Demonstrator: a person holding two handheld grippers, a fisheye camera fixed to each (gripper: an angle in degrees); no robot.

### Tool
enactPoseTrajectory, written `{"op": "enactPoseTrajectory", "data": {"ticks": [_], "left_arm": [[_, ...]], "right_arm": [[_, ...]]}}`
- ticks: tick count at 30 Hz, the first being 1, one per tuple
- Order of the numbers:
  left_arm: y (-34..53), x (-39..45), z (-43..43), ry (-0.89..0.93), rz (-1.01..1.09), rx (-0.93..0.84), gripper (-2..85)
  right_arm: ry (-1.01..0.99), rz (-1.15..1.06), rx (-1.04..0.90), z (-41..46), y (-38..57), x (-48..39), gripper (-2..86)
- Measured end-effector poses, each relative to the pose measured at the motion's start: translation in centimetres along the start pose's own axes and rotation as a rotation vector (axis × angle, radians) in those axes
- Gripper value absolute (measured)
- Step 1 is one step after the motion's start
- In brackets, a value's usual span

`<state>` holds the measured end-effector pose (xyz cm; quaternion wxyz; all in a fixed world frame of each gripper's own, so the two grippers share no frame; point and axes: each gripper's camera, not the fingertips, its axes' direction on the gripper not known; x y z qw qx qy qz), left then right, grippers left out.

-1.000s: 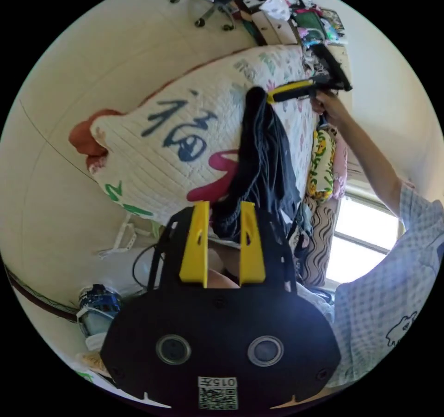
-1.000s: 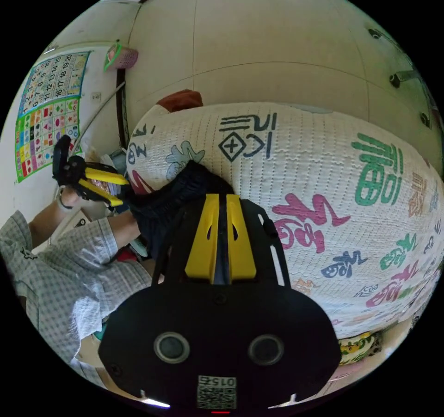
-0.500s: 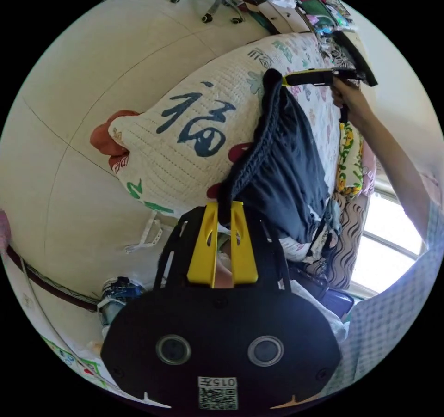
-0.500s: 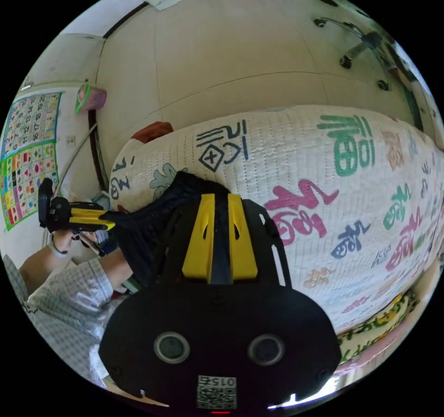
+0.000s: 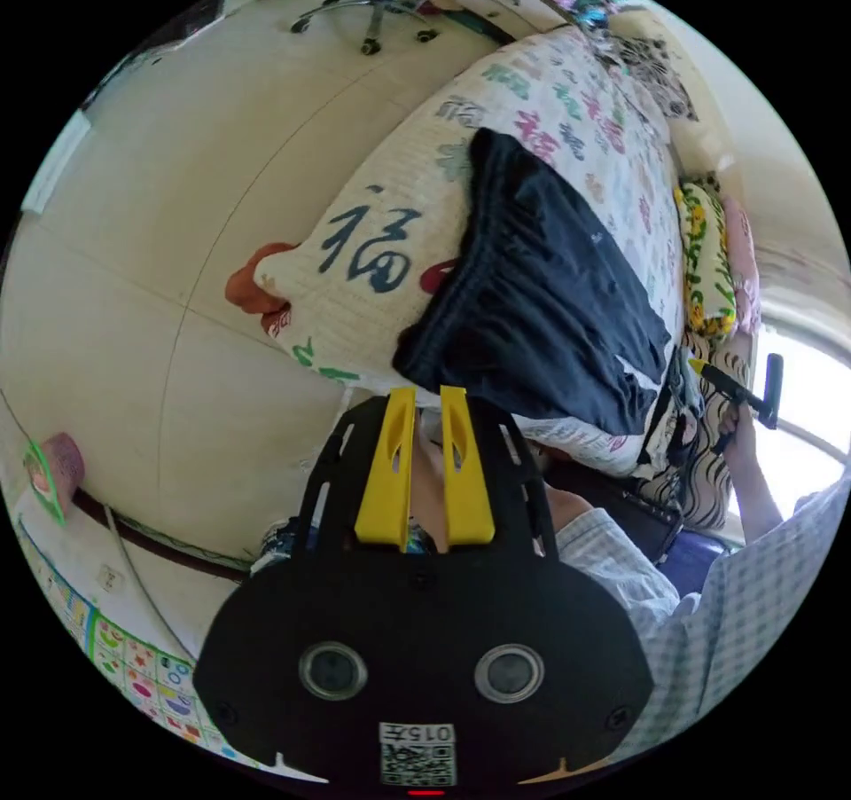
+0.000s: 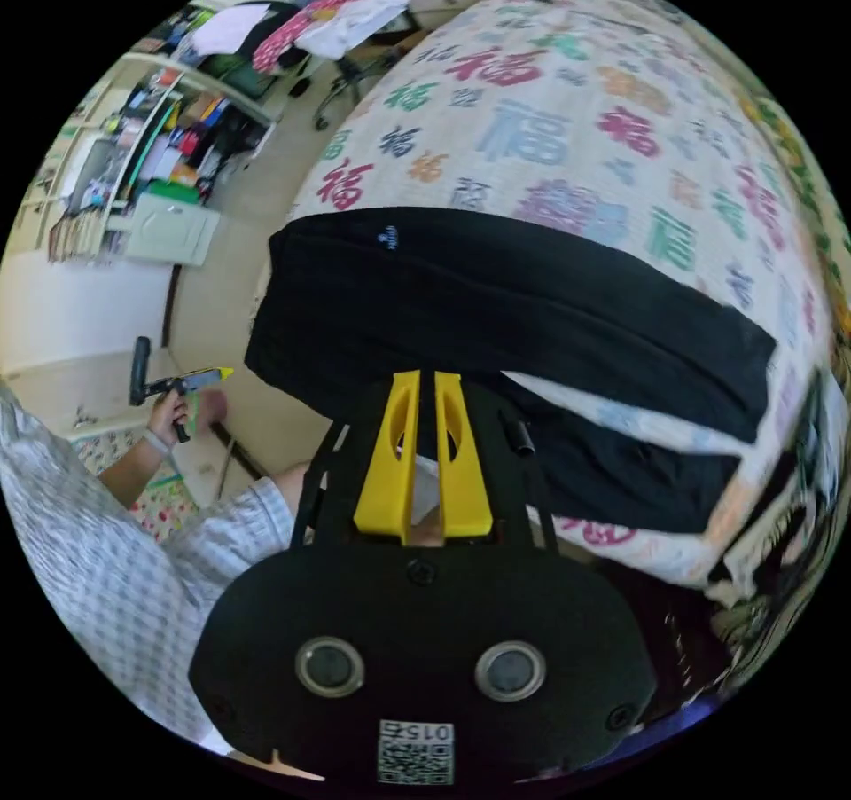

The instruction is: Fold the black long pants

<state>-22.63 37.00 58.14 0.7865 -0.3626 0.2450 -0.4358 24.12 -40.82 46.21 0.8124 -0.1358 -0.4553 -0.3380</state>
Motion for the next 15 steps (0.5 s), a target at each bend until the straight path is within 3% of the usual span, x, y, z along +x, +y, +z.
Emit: {"op": "enactPoseTrajectory", "data": {"ticks": [5,9,15], "left_arm": [[-0.8,9.5,2.1,-0.134,0.302,0.003,-0.4],[-1.0,16.7,6.8,-0.155,0.515,-0.016,-0.8],[-1.1,20.3,14.7,-0.280,0.455,-0.117,-0.8]], "right_arm": [[0.449,0.239,-0.001,-1.7,7.9,0.8,-0.4],[0.426,0.238,-0.101,1.5,8.5,2.4,-0.7],[0.306,0.298,-0.159,5.4,7.6,6.2,-0.8]]}}
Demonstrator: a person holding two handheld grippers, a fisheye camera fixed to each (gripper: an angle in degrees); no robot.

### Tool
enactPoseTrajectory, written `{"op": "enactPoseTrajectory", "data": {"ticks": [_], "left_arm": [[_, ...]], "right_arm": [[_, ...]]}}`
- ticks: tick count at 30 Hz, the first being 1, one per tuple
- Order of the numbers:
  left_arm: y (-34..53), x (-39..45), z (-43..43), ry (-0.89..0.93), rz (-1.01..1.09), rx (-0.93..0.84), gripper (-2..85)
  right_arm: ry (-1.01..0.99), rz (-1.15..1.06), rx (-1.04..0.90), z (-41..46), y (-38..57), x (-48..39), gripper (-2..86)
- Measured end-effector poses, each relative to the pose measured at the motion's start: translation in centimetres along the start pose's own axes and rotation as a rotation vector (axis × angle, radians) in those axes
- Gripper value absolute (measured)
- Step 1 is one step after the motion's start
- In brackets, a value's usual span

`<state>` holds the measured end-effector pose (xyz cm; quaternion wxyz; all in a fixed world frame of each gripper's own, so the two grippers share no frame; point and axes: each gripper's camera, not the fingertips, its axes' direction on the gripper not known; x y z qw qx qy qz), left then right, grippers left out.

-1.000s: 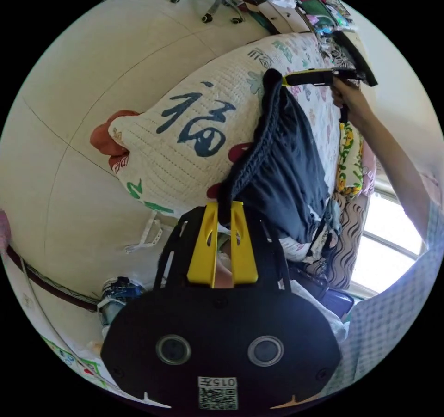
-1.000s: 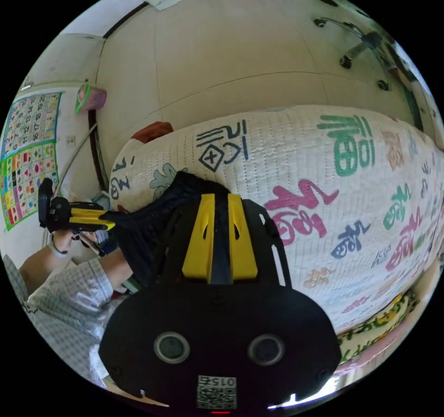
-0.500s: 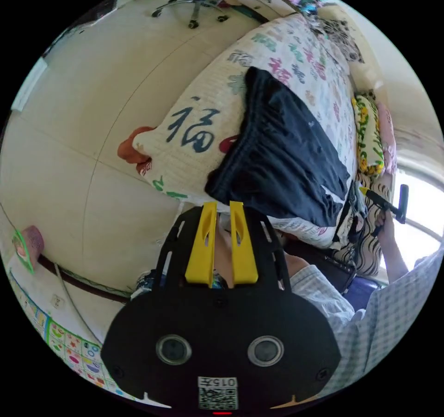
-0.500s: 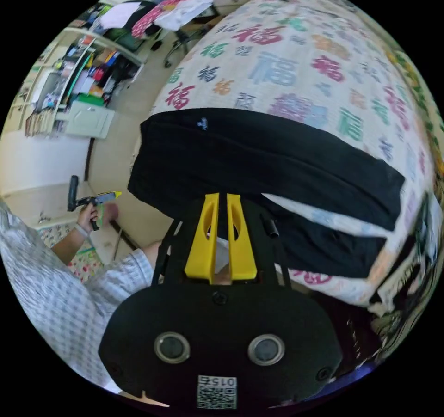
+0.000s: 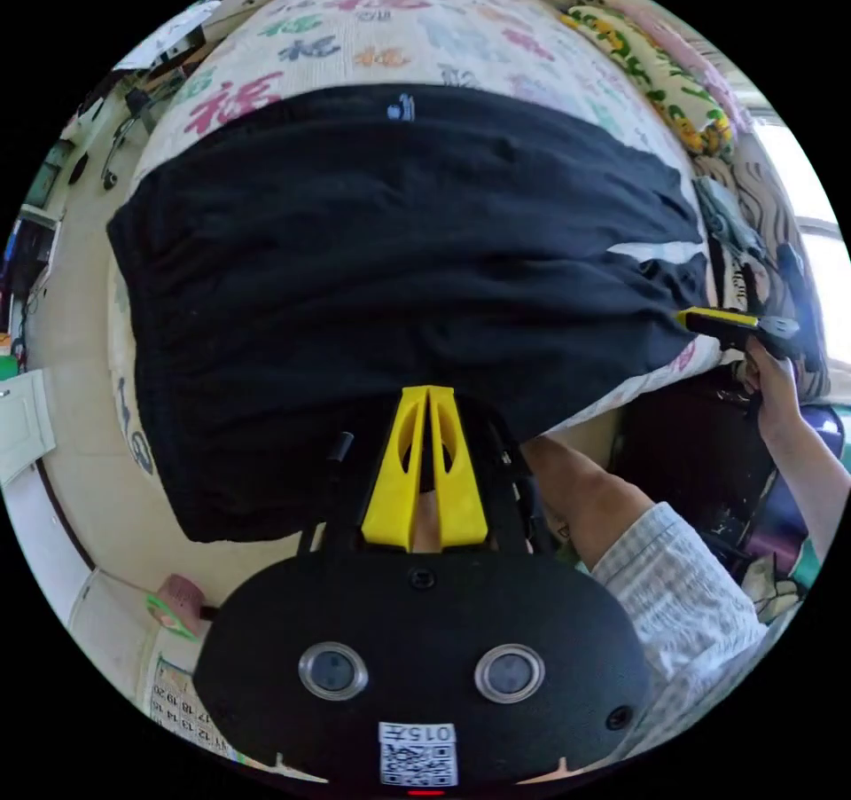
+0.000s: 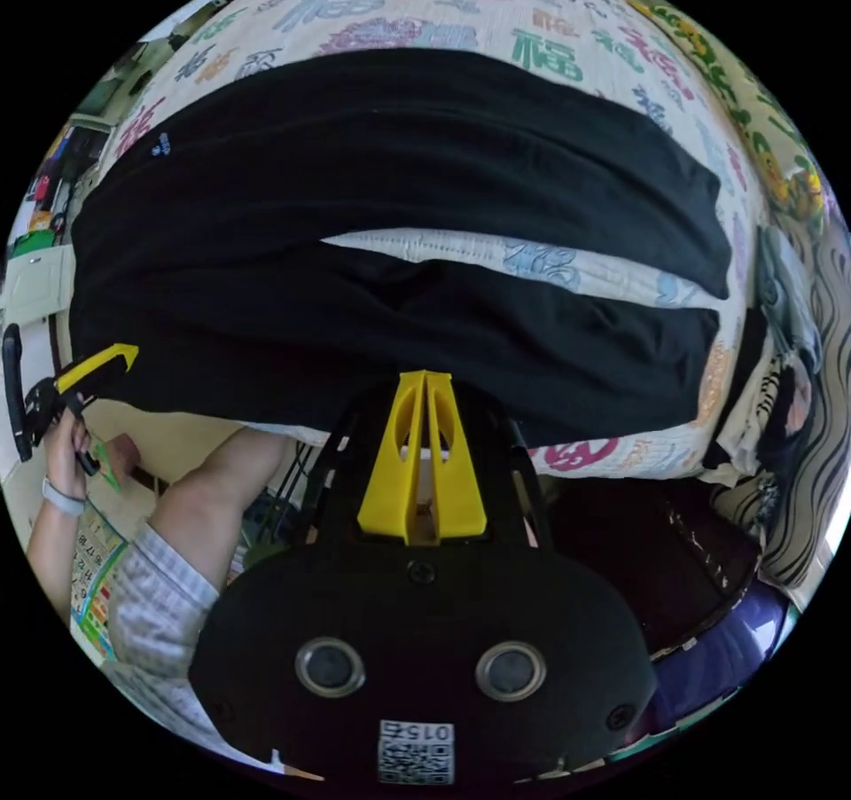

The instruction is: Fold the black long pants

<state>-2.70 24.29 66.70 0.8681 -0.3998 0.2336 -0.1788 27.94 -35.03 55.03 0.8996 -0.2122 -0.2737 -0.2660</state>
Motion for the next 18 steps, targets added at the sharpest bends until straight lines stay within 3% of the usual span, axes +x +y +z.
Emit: {"op": "enactPoseTrajectory", "data": {"ticks": [7,13,18], "left_arm": [[-0.3,1.7,1.9,-0.003,-0.014,0.021,-0.8],[-0.4,3.8,2.7,-0.090,0.050,0.022,-0.8],[-0.8,5.4,3.5,-0.203,0.081,-0.007,-0.8]], "right_arm": [[0.004,-0.001,-0.094,1.9,-0.4,0.3,-0.6],[0.046,-0.014,0.086,-0.9,3.5,1.2,-0.6],[0.013,0.018,0.032,-3.3,3.8,3.5,-0.9]]}}
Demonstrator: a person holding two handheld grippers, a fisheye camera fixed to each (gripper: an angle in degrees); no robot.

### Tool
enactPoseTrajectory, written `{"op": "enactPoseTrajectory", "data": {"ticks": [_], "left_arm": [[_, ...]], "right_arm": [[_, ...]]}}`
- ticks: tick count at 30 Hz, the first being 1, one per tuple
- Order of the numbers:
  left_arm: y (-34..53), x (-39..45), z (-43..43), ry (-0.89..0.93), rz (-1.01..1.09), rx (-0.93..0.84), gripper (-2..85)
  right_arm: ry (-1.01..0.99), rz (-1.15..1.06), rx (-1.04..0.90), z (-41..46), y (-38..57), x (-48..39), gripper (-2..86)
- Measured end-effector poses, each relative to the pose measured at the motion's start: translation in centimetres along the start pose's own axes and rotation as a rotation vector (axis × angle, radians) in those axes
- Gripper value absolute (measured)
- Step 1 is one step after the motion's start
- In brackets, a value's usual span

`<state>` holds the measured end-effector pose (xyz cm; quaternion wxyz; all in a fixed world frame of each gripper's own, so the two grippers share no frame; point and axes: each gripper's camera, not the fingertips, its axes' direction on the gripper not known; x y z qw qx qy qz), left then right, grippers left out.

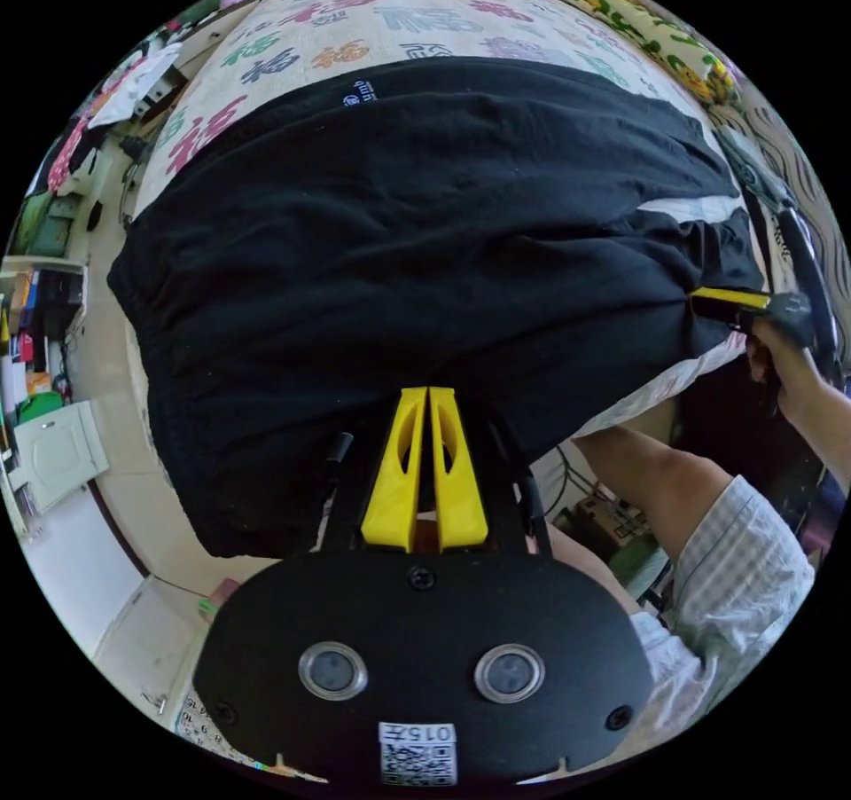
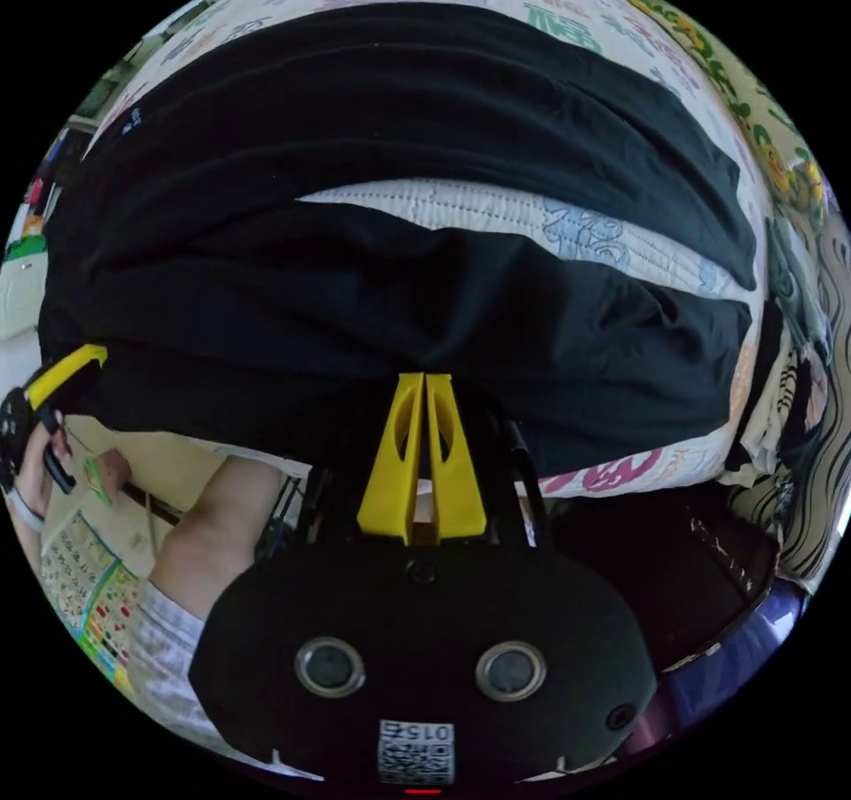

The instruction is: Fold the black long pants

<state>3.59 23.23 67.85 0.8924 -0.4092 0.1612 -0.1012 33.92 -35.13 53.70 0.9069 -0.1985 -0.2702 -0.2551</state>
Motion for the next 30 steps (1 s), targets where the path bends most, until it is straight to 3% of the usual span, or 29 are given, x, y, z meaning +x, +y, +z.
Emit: {"op": "enactPoseTrajectory", "data": {"ticks": [4,8,11,14,16,18,21,23,27,30], "left_arm": [[0.5,0.2,0.2,-0.032,-0.066,0.029,-0.8],[0.8,-0.5,0.4,-0.024,-0.106,0.039,-0.7],[0.8,-2.6,0.4,0.084,-0.227,0.001,-0.6],[2.0,-7.3,0.5,0.468,-0.451,-0.001,-0.1],[4.9,-10.4,-0.2,0.746,-0.627,0.155,2.0],[7.8,-12.5,-1.1,0.816,-0.786,0.297,4.2],[13.7,-15.0,-2.2,0.754,-1.057,0.462,6.1],[16.7,-15.8,-1.7,0.722,-1.183,0.457,6.5],[20.9,-16.3,1.1,0.738,-1.397,0.474,5.7],[21.0,-16.3,2.1,0.765,-1.425,0.540,5.5]], "right_arm": [[-0.151,0.044,0.022,-2.0,1.2,3.9,-1.0],[-0.159,-0.018,0.029,-4.5,2.2,5.9,-0.9],[-0.221,0.012,-0.006,-6.3,2.4,8.2,-0.7],[-0.533,0.109,0.038,-8.8,4.1,13.8,0.3],[-0.673,0.206,0.088,-10.5,5.9,18.3,2.8],[-0.711,0.342,0.161,-12.5,8.5,23.4,4.8],[-0.731,0.564,0.221,-14.0,12.6,31.9,6.4],[-0.733,0.711,0.231,-13.6,15.1,37.4,6.5],[-0.771,0.803,0.180,-12.5,16.0,42.3,7.2],[-0.779,0.841,0.122,-12.6,15.6,44.5,8.0]]}}
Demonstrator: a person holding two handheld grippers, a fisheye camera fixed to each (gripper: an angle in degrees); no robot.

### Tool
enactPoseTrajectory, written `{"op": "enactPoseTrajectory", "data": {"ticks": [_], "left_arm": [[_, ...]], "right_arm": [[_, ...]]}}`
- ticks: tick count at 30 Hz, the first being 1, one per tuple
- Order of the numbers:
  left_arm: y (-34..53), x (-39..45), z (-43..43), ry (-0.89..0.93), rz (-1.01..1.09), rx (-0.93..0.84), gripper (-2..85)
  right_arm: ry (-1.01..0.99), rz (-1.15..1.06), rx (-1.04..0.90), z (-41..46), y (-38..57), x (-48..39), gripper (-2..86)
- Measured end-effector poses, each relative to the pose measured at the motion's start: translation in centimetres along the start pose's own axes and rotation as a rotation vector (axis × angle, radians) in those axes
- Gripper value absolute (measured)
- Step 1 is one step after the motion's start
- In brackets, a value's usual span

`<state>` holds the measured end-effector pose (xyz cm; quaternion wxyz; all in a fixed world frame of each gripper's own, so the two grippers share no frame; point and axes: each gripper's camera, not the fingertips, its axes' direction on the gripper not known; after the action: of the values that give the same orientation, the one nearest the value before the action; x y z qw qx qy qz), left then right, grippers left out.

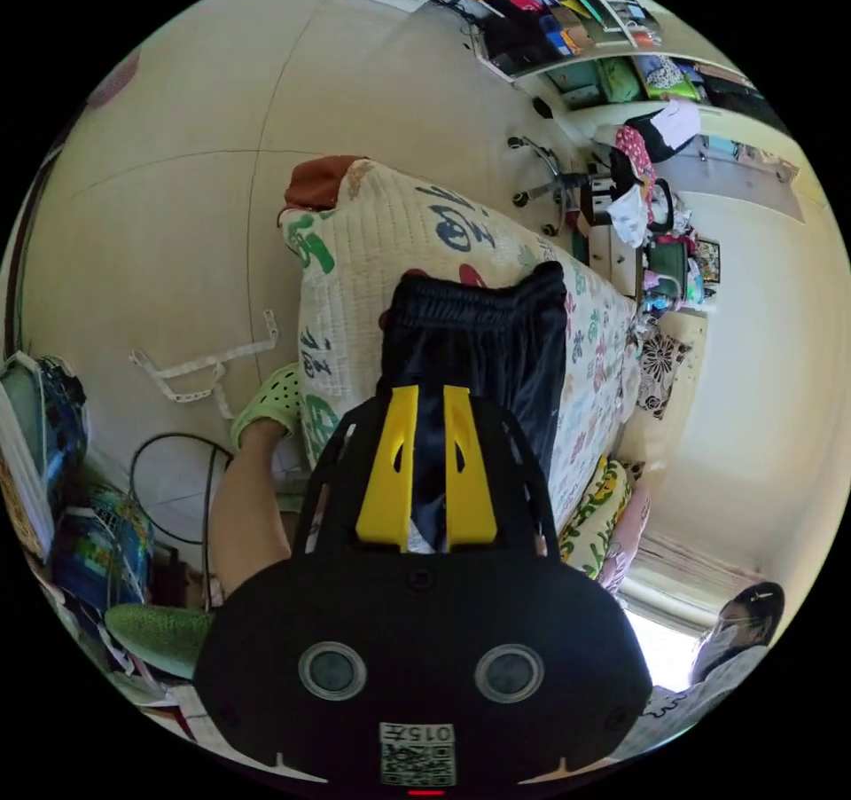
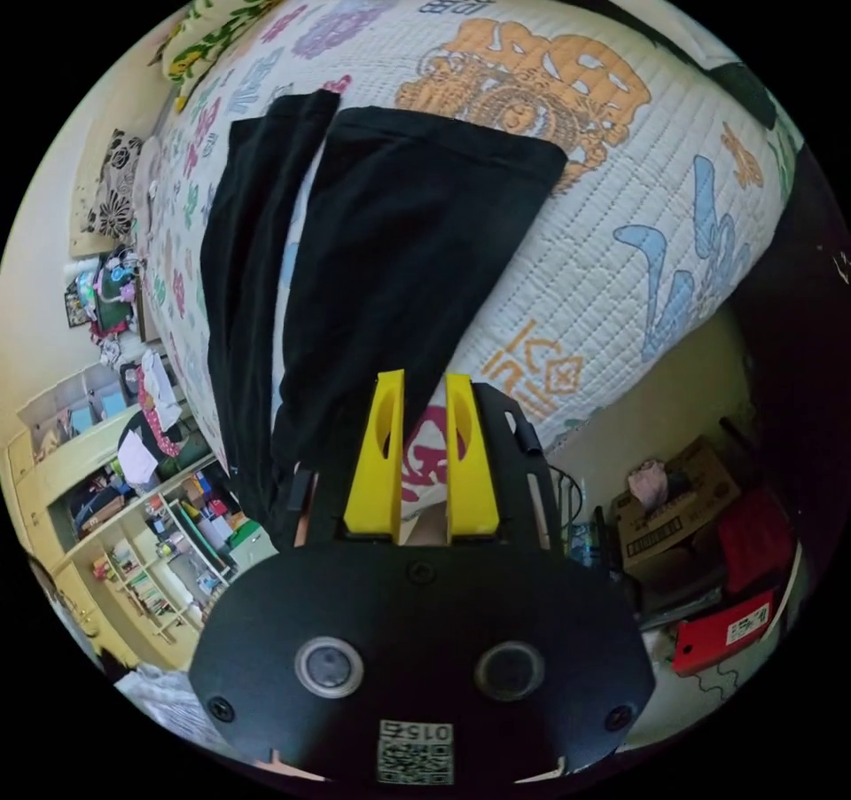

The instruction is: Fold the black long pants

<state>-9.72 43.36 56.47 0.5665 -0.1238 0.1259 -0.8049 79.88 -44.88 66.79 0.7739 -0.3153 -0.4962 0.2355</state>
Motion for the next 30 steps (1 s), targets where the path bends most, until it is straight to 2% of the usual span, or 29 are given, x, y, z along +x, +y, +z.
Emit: {"op": "enactPoseTrajectory", "data": {"ticks": [3,6,8,13,16,18,20,23,30], "left_arm": [[0.2,0.9,0.5,-0.058,0.079,-0.036,6.3],[0.6,0.5,0.1,-0.025,0.064,-0.005,7.0],[0.9,0.1,-0.4,-0.015,0.047,0.023,7.3],[1.3,-1.4,-2.1,0.014,-0.002,0.120,8.2],[1.0,-1.7,-2.4,0.065,-0.009,0.168,10.2],[0.5,-1.5,-1.9,0.017,-0.002,0.168,10.6],[0.1,-1.2,-1.4,0.042,0.023,0.169,8.9],[-0.4,-0.4,-0.5,0.100,0.062,0.129,1.8],[-1.3,2.6,-5.0,0.122,0.022,0.031,-0.2]], "right_arm": [[-0.027,0.025,-0.045,-1.2,-1.1,0.3,7.7],[-0.058,0.064,-0.072,-2.6,-1.8,0.9,6.1],[-0.070,0.078,-0.086,-3.8,-2.1,1.1,2.1],[-0.146,0.047,-0.098,-6.8,-2.1,0.5,-0.8],[-0.116,-0.001,-0.129,-8.6,-2.4,-0.5,-1.0],[-0.096,-0.025,-0.144,-9.7,-2.6,-1.3,-1.0],[-0.074,-0.055,-0.161,-11.0,-2.8,-2.4,-1.0],[-0.053,-0.095,-0.175,-12.6,-3.1,-4.0,-1.0],[-0.064,-0.124,-0.229,-17.2,-3.7,-7.3,-1.0]]}}
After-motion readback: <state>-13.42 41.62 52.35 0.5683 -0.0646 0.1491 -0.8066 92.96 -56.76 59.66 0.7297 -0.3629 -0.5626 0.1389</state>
